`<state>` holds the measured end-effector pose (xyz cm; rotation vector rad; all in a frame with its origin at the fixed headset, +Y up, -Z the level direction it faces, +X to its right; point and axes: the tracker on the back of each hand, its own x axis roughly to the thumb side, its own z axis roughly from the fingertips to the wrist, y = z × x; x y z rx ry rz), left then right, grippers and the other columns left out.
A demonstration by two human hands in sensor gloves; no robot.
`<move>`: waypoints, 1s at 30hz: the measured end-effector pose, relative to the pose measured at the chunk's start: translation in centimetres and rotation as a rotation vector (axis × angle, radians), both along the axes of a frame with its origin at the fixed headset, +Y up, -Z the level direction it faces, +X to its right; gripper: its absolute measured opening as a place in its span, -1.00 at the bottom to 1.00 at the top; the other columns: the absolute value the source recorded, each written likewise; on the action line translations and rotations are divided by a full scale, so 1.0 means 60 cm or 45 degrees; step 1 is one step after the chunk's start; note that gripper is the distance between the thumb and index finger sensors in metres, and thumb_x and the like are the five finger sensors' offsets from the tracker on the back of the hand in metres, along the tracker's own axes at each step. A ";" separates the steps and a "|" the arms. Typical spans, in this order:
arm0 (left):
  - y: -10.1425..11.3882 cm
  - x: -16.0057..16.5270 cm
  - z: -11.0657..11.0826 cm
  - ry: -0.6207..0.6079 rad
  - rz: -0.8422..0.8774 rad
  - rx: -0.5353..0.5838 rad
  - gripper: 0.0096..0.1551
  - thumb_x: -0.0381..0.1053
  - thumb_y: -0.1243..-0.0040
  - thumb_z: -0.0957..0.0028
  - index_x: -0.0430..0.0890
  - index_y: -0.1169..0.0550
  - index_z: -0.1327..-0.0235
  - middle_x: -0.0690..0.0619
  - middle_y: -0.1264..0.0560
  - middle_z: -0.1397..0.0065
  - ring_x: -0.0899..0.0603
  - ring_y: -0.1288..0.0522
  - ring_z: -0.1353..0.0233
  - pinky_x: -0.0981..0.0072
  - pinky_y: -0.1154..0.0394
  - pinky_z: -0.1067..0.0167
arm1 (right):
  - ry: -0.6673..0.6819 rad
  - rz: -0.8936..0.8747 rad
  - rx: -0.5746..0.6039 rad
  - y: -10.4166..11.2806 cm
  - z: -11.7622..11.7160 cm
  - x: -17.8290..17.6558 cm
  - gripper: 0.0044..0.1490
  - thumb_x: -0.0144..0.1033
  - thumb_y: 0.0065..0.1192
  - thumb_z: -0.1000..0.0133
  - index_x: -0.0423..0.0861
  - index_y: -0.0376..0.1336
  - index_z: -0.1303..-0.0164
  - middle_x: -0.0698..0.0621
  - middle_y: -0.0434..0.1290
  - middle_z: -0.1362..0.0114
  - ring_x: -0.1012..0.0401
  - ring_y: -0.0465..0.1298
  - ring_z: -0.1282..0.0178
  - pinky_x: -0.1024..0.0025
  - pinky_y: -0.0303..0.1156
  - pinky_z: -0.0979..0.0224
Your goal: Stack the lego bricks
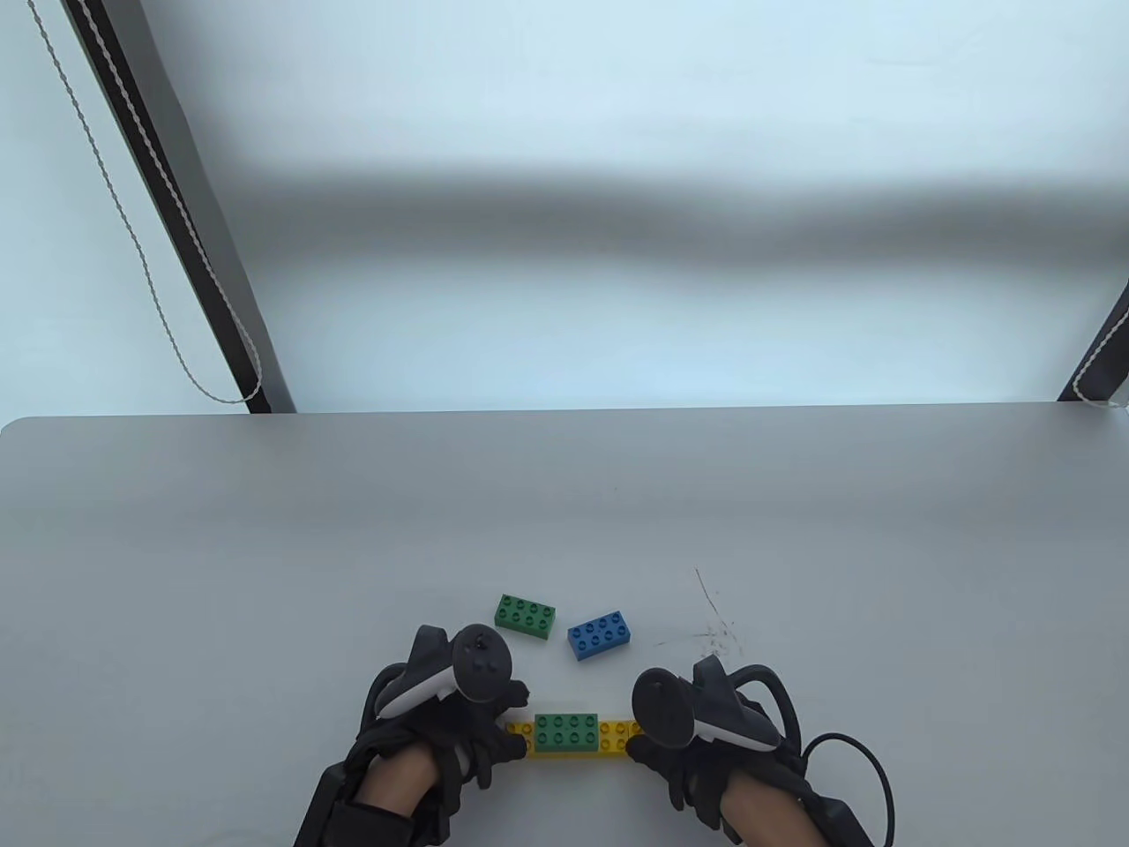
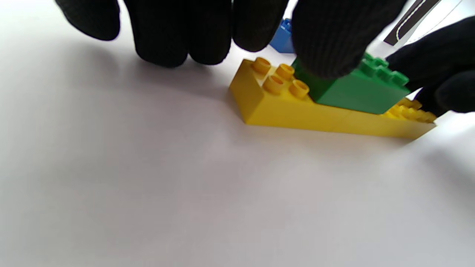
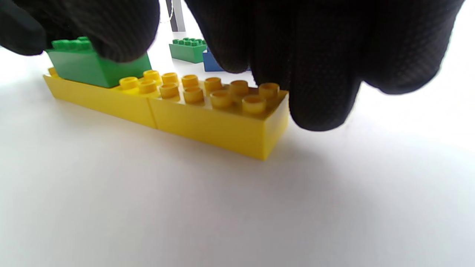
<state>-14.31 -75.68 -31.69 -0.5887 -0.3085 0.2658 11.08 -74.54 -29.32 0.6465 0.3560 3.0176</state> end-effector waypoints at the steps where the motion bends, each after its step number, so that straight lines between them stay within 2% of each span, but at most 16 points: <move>1: 0.001 -0.002 0.000 0.012 0.023 0.013 -0.18 0.25 -0.28 0.16 0.07 -0.34 -0.40 -0.06 -0.36 -0.54 -0.25 -0.37 -0.46 -0.31 -0.29 -0.37 | -0.001 -0.008 0.002 0.002 0.000 0.002 -0.11 0.16 0.27 0.12 -0.20 0.31 -0.26 -0.25 0.54 -0.28 -0.16 0.70 0.02 -0.14 0.60 -0.06; 4: 0.007 -0.004 -0.002 0.041 0.051 0.064 -0.20 0.25 -0.28 0.16 0.07 -0.36 -0.39 -0.06 -0.39 -0.53 -0.25 -0.40 -0.46 -0.30 -0.31 -0.36 | -0.007 -0.027 0.009 0.008 0.001 0.008 -0.10 0.16 0.27 0.12 -0.20 0.29 -0.28 -0.25 0.52 -0.30 -0.17 0.69 -0.03 -0.16 0.58 -0.09; 8: 0.019 -0.001 -0.009 0.097 0.062 0.204 -0.21 0.23 -0.29 0.17 0.07 -0.38 -0.38 -0.04 -0.39 -0.53 -0.25 -0.40 -0.46 -0.29 -0.33 -0.36 | -0.011 -0.052 0.031 0.013 0.001 0.012 -0.08 0.16 0.28 0.12 -0.19 0.27 -0.31 -0.26 0.49 -0.33 -0.18 0.66 -0.08 -0.19 0.55 -0.14; 11: 0.036 -0.004 -0.026 0.161 0.092 0.258 -0.22 0.23 -0.29 0.16 0.08 -0.38 -0.37 -0.03 -0.38 -0.54 -0.24 -0.40 -0.47 -0.29 -0.33 -0.36 | -0.006 -0.052 0.036 0.013 0.001 0.012 -0.07 0.16 0.28 0.13 -0.18 0.24 -0.33 -0.25 0.46 -0.37 -0.18 0.63 -0.16 -0.31 0.41 -0.27; 15: 0.058 -0.005 -0.051 0.274 0.184 0.295 -0.21 0.21 -0.30 0.16 0.07 -0.37 -0.39 -0.05 -0.34 -0.56 -0.26 -0.35 -0.50 -0.31 -0.31 -0.37 | 0.000 -0.066 0.035 0.013 0.002 0.012 -0.06 0.17 0.28 0.12 -0.18 0.23 -0.34 -0.25 0.44 -0.39 -0.18 0.61 -0.19 -0.34 0.37 -0.29; 18: 0.071 0.000 -0.075 0.311 0.135 0.370 -0.20 0.20 -0.31 0.15 0.09 -0.34 -0.40 -0.04 -0.29 -0.59 -0.27 -0.30 -0.53 -0.32 -0.28 -0.39 | 0.002 -0.078 0.039 0.014 0.002 0.014 -0.06 0.17 0.28 0.13 -0.17 0.23 -0.35 -0.25 0.44 -0.40 -0.19 0.61 -0.20 -0.34 0.37 -0.30; 20: 0.075 0.000 -0.088 0.373 0.078 0.410 -0.23 0.21 -0.30 0.15 0.09 -0.37 -0.37 0.00 -0.35 -0.55 -0.26 -0.30 -0.53 -0.33 -0.24 -0.40 | 0.004 -0.082 0.037 0.014 0.002 0.015 -0.04 0.18 0.28 0.13 -0.17 0.22 -0.35 -0.25 0.43 -0.40 -0.19 0.61 -0.21 -0.35 0.37 -0.30; 25: 0.053 0.012 -0.107 0.397 -0.071 0.540 -0.20 0.20 -0.31 0.15 0.12 -0.32 -0.40 0.02 -0.27 -0.60 -0.27 -0.22 -0.56 -0.36 -0.17 -0.42 | 0.009 -0.097 0.035 0.013 0.001 0.017 0.00 0.23 0.28 0.15 -0.17 0.21 -0.37 -0.25 0.42 -0.42 -0.19 0.59 -0.23 -0.36 0.35 -0.32; 28: 0.029 0.025 -0.111 0.331 -0.190 0.540 -0.19 0.17 -0.32 0.15 0.15 -0.29 -0.42 0.05 -0.18 -0.65 -0.27 -0.12 -0.60 -0.38 -0.10 -0.44 | 0.007 -0.095 0.031 0.013 0.001 0.018 0.01 0.23 0.28 0.15 -0.17 0.20 -0.37 -0.25 0.41 -0.42 -0.19 0.59 -0.23 -0.37 0.35 -0.32; 30: 0.015 0.033 -0.115 0.303 -0.235 0.526 -0.20 0.16 -0.32 0.14 0.16 -0.30 -0.40 0.09 -0.20 -0.64 -0.26 -0.13 -0.60 -0.39 -0.09 -0.44 | 0.006 -0.095 0.030 0.013 0.001 0.018 0.00 0.23 0.28 0.15 -0.16 0.20 -0.37 -0.25 0.41 -0.42 -0.19 0.59 -0.23 -0.37 0.34 -0.32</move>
